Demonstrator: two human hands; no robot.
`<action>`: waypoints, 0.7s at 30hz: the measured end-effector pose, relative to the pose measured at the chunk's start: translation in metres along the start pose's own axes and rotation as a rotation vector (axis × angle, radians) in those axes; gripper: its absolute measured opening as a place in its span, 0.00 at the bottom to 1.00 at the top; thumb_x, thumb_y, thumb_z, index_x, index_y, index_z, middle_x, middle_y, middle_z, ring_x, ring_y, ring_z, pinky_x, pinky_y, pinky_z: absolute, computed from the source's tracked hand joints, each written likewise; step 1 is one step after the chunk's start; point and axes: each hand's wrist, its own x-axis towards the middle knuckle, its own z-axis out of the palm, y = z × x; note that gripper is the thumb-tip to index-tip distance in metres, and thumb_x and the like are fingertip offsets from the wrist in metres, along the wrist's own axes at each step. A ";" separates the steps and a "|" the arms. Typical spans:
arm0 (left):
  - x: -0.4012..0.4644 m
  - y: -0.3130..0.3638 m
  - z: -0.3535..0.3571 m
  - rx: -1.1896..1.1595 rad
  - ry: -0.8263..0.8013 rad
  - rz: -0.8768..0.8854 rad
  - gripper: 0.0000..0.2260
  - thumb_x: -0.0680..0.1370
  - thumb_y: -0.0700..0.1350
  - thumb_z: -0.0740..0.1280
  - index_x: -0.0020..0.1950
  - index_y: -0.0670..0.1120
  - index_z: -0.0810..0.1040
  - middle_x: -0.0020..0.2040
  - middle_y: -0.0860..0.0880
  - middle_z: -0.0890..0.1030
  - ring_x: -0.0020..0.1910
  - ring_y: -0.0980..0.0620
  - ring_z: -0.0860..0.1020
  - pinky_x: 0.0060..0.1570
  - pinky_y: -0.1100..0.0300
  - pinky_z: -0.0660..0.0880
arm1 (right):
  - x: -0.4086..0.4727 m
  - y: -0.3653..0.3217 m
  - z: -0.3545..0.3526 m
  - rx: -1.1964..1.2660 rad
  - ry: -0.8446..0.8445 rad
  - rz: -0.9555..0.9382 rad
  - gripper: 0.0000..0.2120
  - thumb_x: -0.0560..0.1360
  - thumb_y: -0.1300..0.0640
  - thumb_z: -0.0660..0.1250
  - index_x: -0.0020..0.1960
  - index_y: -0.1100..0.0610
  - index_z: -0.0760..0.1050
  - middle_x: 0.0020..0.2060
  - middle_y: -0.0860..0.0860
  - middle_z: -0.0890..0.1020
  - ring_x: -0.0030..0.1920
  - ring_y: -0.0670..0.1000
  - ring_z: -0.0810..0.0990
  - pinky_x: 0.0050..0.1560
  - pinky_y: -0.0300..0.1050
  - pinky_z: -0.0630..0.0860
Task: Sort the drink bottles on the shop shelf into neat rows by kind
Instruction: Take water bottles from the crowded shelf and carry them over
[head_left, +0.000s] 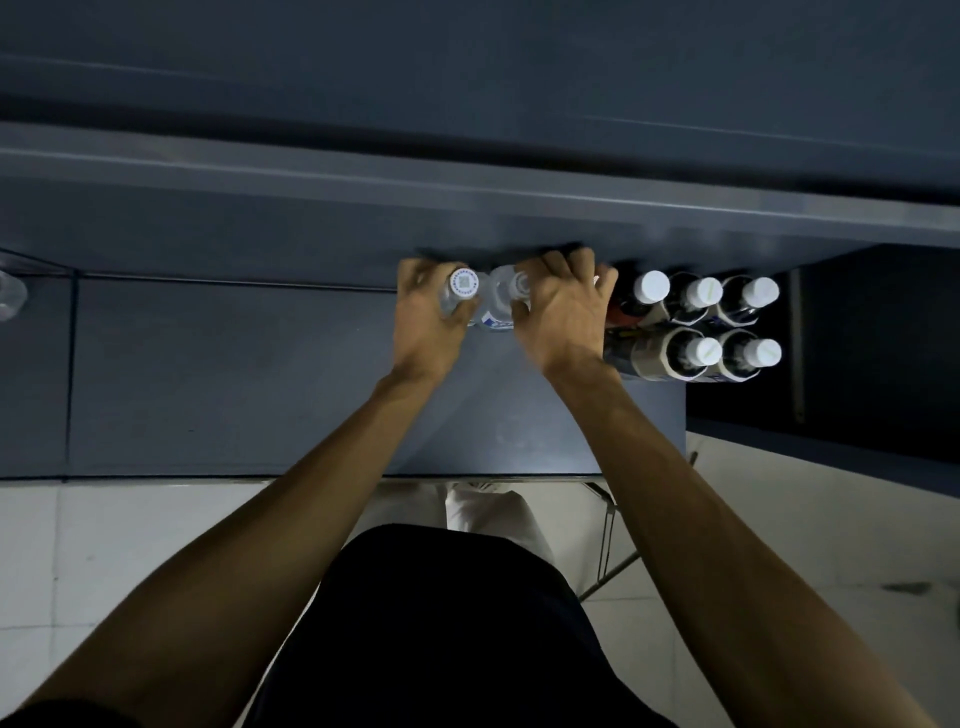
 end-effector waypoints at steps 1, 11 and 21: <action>0.002 -0.001 0.000 0.000 -0.001 0.002 0.11 0.69 0.34 0.72 0.51 0.40 0.81 0.54 0.40 0.73 0.45 0.68 0.67 0.50 0.81 0.63 | 0.001 -0.002 0.000 0.004 -0.022 0.008 0.15 0.70 0.60 0.68 0.57 0.57 0.78 0.54 0.54 0.80 0.59 0.61 0.71 0.56 0.53 0.57; 0.000 0.002 -0.025 0.102 -0.211 0.061 0.19 0.75 0.41 0.70 0.65 0.43 0.75 0.61 0.44 0.75 0.57 0.51 0.74 0.56 0.71 0.64 | -0.009 -0.010 -0.012 0.131 0.008 -0.037 0.18 0.72 0.54 0.68 0.61 0.56 0.76 0.58 0.56 0.79 0.61 0.60 0.73 0.64 0.53 0.60; -0.096 0.029 -0.109 -0.092 0.123 -0.053 0.15 0.78 0.35 0.60 0.62 0.47 0.78 0.56 0.55 0.79 0.56 0.63 0.77 0.59 0.69 0.71 | -0.067 -0.074 -0.043 1.303 -0.306 0.008 0.11 0.77 0.62 0.67 0.59 0.61 0.76 0.47 0.49 0.80 0.46 0.36 0.79 0.50 0.29 0.71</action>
